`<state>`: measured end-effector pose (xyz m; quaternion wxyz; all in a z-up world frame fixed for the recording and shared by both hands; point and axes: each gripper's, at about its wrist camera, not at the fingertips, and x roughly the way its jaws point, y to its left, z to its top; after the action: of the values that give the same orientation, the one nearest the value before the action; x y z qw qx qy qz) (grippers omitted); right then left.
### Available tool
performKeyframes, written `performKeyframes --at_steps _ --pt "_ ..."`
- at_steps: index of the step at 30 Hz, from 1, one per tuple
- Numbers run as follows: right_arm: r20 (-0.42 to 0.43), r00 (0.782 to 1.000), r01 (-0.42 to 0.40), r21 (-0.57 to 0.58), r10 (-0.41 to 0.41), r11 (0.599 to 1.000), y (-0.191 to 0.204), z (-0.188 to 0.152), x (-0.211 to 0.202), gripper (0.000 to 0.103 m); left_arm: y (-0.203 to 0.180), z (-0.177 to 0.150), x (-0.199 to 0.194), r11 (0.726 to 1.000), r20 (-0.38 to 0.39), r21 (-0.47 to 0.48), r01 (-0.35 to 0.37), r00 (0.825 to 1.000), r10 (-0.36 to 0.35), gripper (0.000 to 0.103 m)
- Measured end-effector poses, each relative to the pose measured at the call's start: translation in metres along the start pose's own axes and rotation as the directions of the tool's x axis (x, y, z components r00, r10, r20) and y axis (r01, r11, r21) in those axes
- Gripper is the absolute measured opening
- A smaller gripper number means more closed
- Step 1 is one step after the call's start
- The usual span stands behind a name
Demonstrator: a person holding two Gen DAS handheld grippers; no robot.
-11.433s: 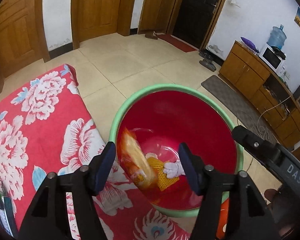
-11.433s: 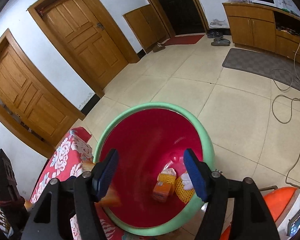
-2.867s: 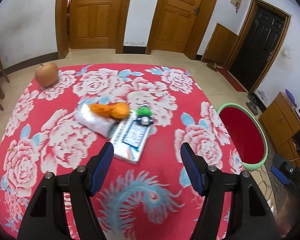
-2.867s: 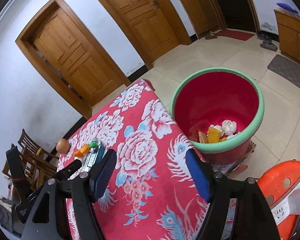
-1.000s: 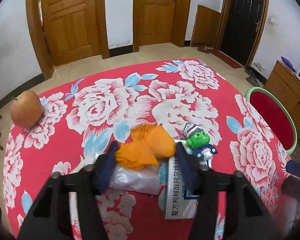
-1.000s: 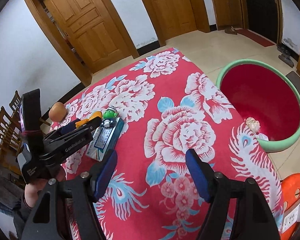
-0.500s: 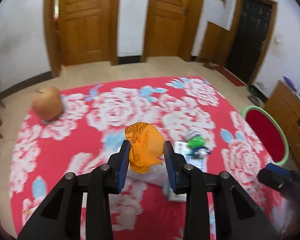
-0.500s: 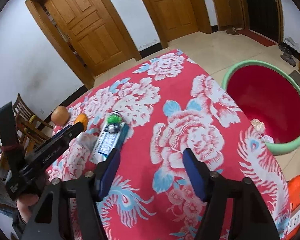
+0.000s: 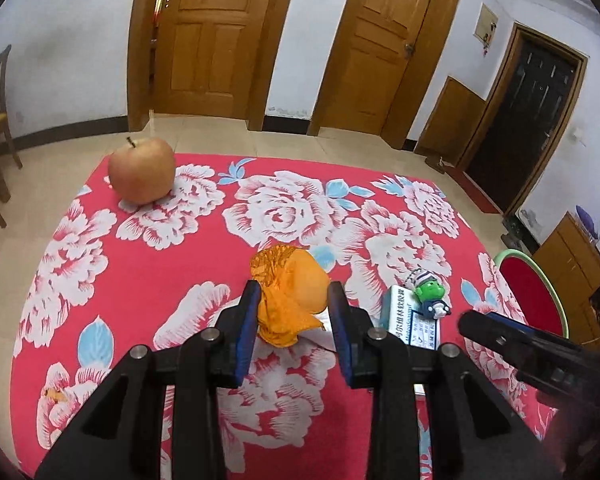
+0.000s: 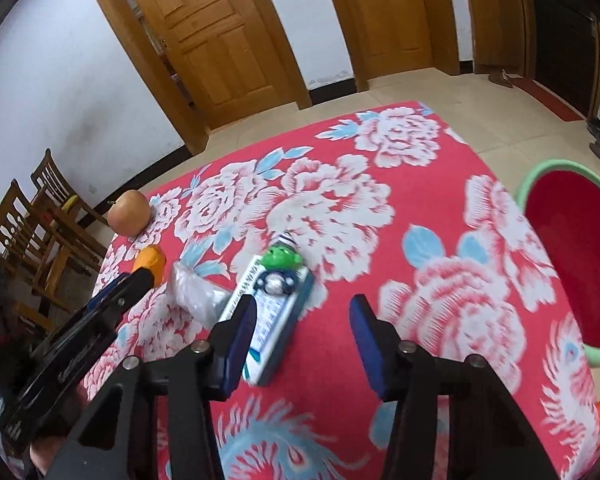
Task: Collect trash
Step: 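Grasp green toy figure with right tool while left tool holds orange peel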
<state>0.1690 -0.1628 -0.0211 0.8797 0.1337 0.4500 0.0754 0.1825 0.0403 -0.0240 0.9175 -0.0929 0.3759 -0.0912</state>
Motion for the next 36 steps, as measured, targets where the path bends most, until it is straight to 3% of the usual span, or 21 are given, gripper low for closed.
performKeyframes --at_steps 8,13,18,36 --pt "-0.008 1.0 -0.001 -0.01 0.001 1.0 0.011 0.008 0.03 0.046 0.004 -0.002 0.001 1.0 -0.005 -0.007 -0.009 1.0 0.009 0.034" --pt "-0.005 1.0 -0.004 -0.008 0.004 1.0 0.011 0.008 0.038 0.033 0.004 -0.002 0.002 1.0 -0.007 -0.003 -0.011 1.0 0.011 0.034" --pt "0.024 1.0 0.003 0.0 -0.003 1.0 0.008 0.006 0.036 0.033 0.004 -0.002 0.003 1.0 -0.009 -0.002 -0.009 1.0 0.009 0.034" --pt "0.145 0.989 -0.032 0.065 0.023 0.997 -0.025 -0.01 -0.028 0.032 0.001 -0.003 0.003 1.0 -0.004 0.004 -0.006 1.0 0.006 0.034"
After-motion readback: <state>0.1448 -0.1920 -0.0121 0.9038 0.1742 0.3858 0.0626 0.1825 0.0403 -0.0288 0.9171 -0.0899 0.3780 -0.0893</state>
